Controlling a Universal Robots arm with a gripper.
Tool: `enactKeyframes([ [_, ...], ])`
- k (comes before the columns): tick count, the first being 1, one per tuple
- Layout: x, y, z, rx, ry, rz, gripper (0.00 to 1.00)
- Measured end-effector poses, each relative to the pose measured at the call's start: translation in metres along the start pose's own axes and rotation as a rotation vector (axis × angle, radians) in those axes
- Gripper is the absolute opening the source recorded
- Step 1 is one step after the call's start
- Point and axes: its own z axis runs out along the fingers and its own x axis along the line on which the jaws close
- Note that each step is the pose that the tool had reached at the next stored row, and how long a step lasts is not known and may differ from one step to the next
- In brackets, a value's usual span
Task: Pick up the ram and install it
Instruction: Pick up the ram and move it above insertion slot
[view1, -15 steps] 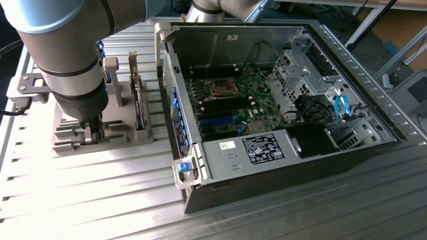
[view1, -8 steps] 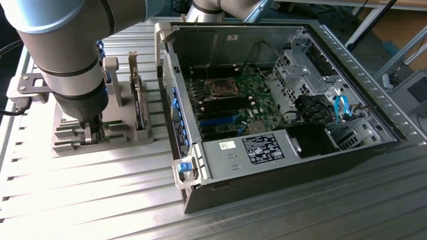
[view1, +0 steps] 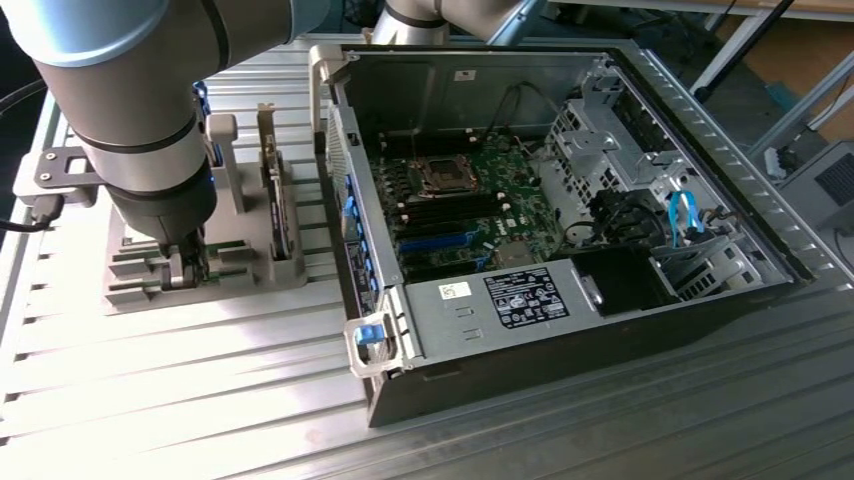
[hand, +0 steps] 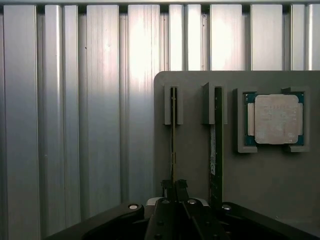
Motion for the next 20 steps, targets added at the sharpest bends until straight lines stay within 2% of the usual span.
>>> enactKeyframes([
  [6, 0.000, 0.0000, -0.0004, 0.0001, -0.0001, 0.000, 0.12],
  [12, 0.000, 0.0002, -0.0050, 0.0000, 0.0000, 0.000, 0.12],
  [18, 0.000, 0.0005, -0.0125, 0.0000, 0.0000, 0.000, 0.12],
  [20, 0.000, 0.0005, -0.0177, 0.0001, 0.0000, 0.000, 0.12],
])
